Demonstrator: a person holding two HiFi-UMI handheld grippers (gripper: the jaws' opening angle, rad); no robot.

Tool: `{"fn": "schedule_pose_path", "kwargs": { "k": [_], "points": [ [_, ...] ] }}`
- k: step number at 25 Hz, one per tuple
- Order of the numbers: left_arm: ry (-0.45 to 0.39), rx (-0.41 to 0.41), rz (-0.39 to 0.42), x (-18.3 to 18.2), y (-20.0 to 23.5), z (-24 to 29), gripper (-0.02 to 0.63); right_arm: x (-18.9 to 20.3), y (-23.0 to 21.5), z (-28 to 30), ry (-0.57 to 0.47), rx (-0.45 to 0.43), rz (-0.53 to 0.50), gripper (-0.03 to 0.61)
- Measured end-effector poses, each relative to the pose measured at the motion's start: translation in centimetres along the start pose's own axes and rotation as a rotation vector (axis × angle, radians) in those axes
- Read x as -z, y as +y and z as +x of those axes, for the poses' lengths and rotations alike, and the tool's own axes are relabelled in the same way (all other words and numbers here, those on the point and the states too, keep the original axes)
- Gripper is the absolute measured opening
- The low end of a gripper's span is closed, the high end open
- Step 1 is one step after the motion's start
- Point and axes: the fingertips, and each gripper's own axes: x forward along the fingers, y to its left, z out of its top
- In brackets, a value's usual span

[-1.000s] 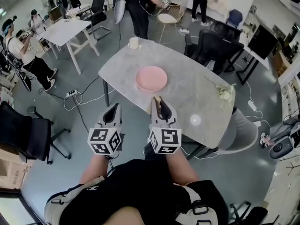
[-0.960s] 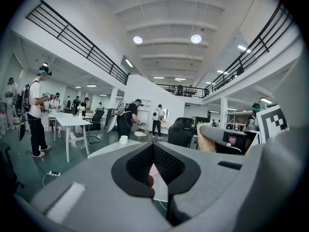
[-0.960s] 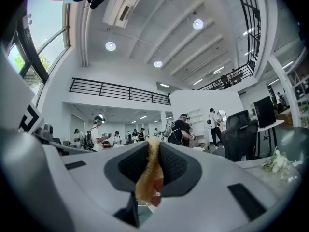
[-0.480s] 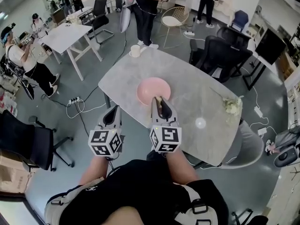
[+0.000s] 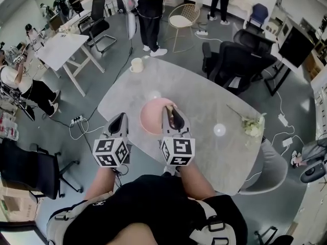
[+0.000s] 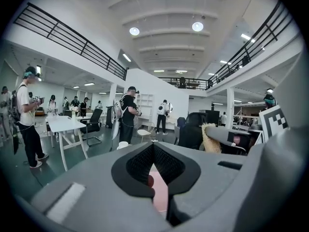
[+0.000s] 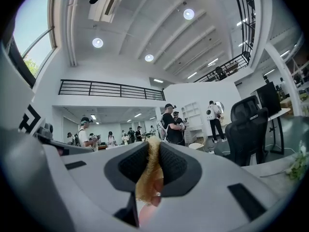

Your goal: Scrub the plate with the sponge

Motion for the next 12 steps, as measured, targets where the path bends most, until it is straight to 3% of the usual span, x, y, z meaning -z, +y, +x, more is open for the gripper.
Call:
{"fn": "schedule_pose_path", "kwargs": {
  "k": [6, 12],
  "points": [
    [0.05, 0.032, 0.012, 0.3, -0.4, 5.5, 0.005, 0.6, -3.9, 2.7, 0.02, 0.043, 0.013, 0.064],
    [0.105, 0.087, 0.025, 1.5, 0.3, 8.2, 0.005, 2.1, -4.7, 4.0, 0.058, 0.091, 0.026, 0.064]
  ]
}}
